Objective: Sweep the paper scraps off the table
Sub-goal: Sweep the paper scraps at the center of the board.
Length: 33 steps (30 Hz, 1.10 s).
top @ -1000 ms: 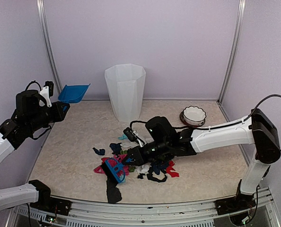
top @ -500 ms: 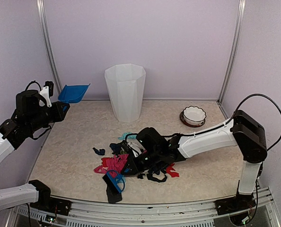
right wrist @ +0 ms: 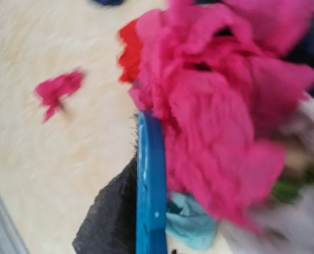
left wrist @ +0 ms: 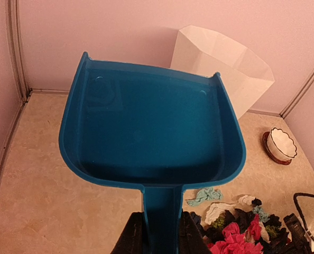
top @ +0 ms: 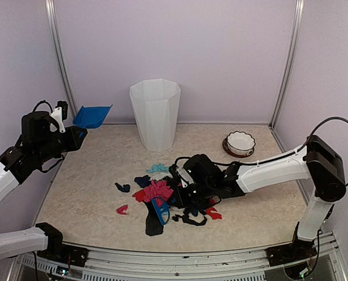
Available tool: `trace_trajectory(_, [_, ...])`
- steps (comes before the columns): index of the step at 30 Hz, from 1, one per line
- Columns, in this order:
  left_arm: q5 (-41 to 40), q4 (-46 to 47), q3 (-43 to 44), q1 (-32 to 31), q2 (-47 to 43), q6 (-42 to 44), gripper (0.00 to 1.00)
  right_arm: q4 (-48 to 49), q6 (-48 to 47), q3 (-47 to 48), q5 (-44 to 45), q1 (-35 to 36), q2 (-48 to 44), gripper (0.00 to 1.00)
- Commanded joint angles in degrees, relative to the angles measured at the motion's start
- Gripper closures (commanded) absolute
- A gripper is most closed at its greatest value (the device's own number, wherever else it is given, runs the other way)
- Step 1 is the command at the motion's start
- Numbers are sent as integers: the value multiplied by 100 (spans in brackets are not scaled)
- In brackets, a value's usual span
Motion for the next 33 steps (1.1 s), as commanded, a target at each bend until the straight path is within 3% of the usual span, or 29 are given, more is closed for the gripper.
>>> trace_trajectory(1, [-63,27,-14,-19,31,2,100,-572,-32,-443,877,-272,-427,100])
trace_trajectory(9, [-54,27,-15,-13,24,3,100,-1000,-196,-726,971,-515,-1260,100])
trace_trajectory(18, [22,35,-13,-10,7,2,100,-1013,-476,-315,-123,-385,-1898,100])
trace_trajectory(25, [36,44,-18,-10,6,4,100,-247,-230,151,-461,-242,-1428,100])
trace_trajectory(33, [9,31,-14,-10,35,14,100,759,324,994,-483,44,-159,100])
